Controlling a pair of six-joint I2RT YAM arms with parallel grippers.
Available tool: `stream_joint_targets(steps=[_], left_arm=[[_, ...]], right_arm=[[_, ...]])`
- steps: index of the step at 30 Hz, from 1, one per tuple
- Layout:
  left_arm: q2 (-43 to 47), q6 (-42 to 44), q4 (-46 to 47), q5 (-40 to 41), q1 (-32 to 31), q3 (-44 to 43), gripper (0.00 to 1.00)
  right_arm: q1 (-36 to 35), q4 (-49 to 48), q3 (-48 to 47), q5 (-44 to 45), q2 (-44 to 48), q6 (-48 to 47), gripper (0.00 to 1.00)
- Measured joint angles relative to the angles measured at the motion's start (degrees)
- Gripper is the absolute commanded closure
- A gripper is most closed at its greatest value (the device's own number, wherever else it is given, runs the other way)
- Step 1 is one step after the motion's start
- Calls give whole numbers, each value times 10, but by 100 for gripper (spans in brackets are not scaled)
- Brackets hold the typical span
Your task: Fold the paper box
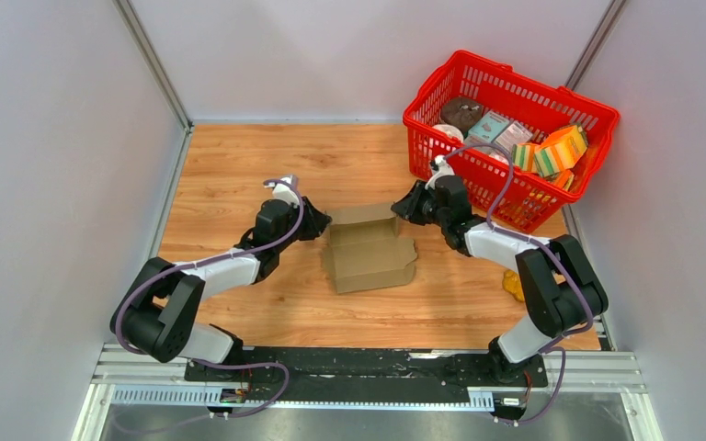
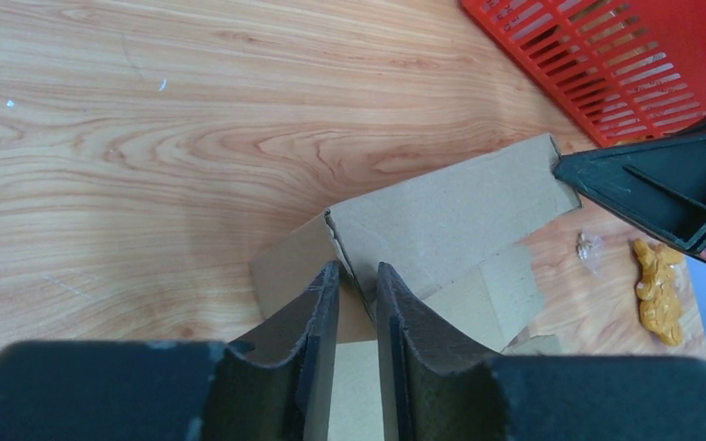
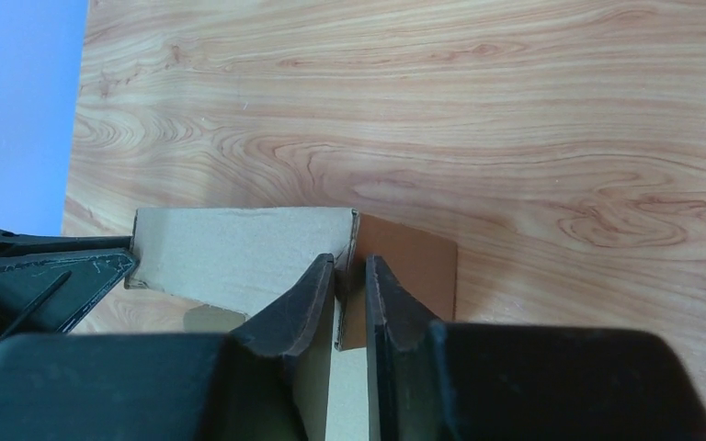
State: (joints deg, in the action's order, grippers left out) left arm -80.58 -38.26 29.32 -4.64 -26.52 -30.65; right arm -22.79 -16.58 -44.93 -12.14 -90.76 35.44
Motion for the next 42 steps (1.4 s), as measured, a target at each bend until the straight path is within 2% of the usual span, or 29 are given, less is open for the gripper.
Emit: stream_joint_targets(steps=[3, 5, 6, 9, 11, 14, 17, 20, 22, 24, 26, 30, 34, 38, 42], left_arm=[[0, 0, 1, 1, 0, 0, 75], [0, 0, 2, 2, 0, 0, 73], [0, 0, 3, 3, 0, 0, 69], [0, 2, 5, 3, 0, 3, 58], [4, 7, 5, 4, 1, 7, 53], [37, 16, -17, 9, 1, 22, 51], [125, 33, -92, 25, 0, 29, 51], [266, 65, -197, 49, -5, 24, 51], [332, 84, -261, 67, -19, 12, 51], [368, 102, -322, 89, -72, -6, 51], [371, 118, -380, 113, -167, -32, 52], [273, 156, -472, 178, -341, -99, 51], [79, 222, -534, 263, -457, -212, 51], [-75, 297, -559, 326, -514, -303, 51], [-189, 368, -583, 366, -536, -370, 50]], right_arm=[[0, -2, 0, 0, 0, 4, 88], [0, -5, 0, 0, 0, 4, 85], [0, -7, 0, 0, 0, 4, 75], [1, -14, 5, -3, 0, 1, 58], [1, -14, 11, -4, 0, -2, 52], [2, -10, 17, -2, 6, -7, 47], [2, 10, 26, 13, 35, -16, 38], [2, 34, 39, 49, 90, -28, 31], [2, 40, 48, 78, 129, -34, 30], [2, 42, 59, 111, 165, -40, 29], [2, 43, 73, 143, 199, -42, 27], [2, 46, 116, 207, 265, -37, 25], [3, 52, 163, 278, 336, -26, 21], [10, 53, 214, 335, 431, -18, 18], [21, 52, 250, 382, 527, -17, 17]])
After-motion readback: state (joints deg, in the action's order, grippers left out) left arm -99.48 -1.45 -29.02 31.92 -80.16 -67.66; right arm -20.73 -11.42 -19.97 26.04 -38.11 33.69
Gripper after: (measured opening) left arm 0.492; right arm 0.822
